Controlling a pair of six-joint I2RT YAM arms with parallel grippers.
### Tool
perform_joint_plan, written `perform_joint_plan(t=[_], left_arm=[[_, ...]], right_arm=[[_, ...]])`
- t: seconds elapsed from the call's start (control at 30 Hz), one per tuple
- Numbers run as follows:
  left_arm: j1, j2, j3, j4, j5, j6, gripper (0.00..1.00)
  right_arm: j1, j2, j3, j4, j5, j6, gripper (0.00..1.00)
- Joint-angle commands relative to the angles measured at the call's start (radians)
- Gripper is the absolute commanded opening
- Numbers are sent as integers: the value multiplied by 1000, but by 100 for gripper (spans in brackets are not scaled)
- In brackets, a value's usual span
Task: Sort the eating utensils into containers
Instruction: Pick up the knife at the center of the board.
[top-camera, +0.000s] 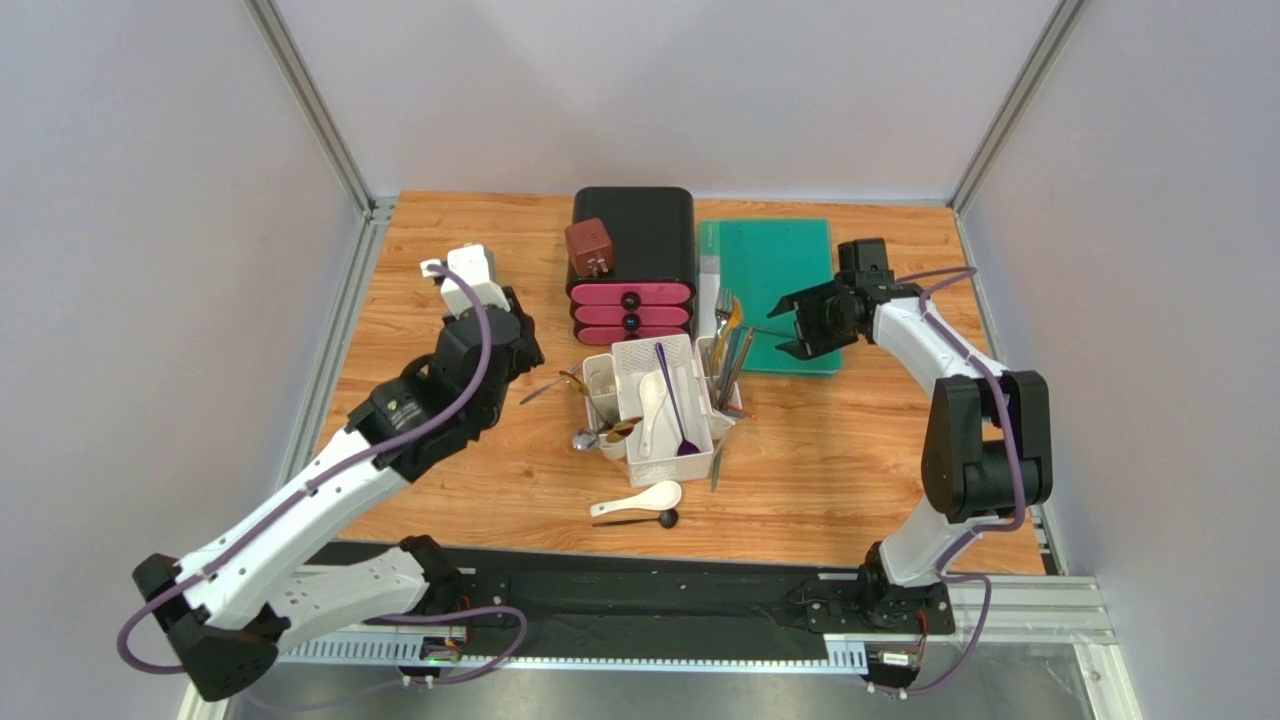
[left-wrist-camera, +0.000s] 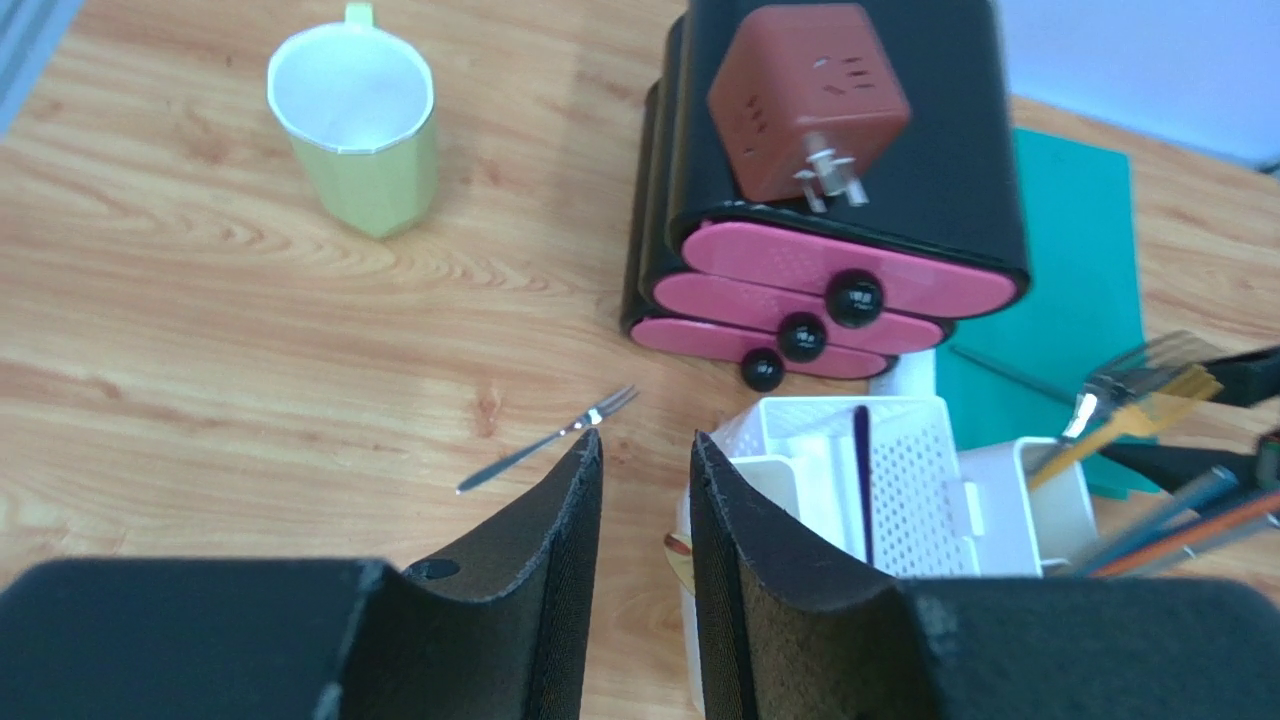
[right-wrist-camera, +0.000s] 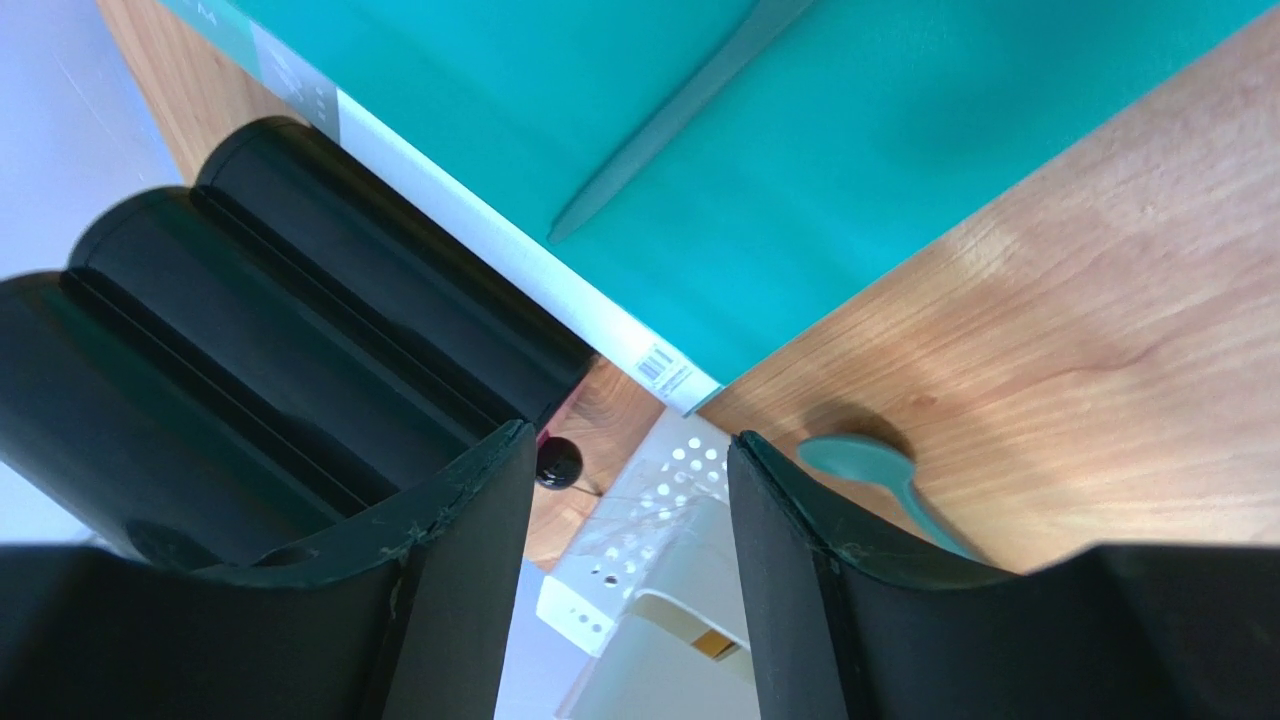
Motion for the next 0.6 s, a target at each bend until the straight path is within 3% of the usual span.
perform_joint_plan(t=[0.0,0.2,0.3,0.57], left_arm=[[156,123,78,-41,170,-60,34],[187,203,293,-267,235,-114,34],[195,210,374,-329,250,-100,34],[246,243,470,-429,289,-63,33]], right_arm=[[3,51,104,-63,20,149,56],[2,189,248,-114,20,288,57],[5,263,324,-172,-81,351,57],[34,269,292,-229,-58,457,58]])
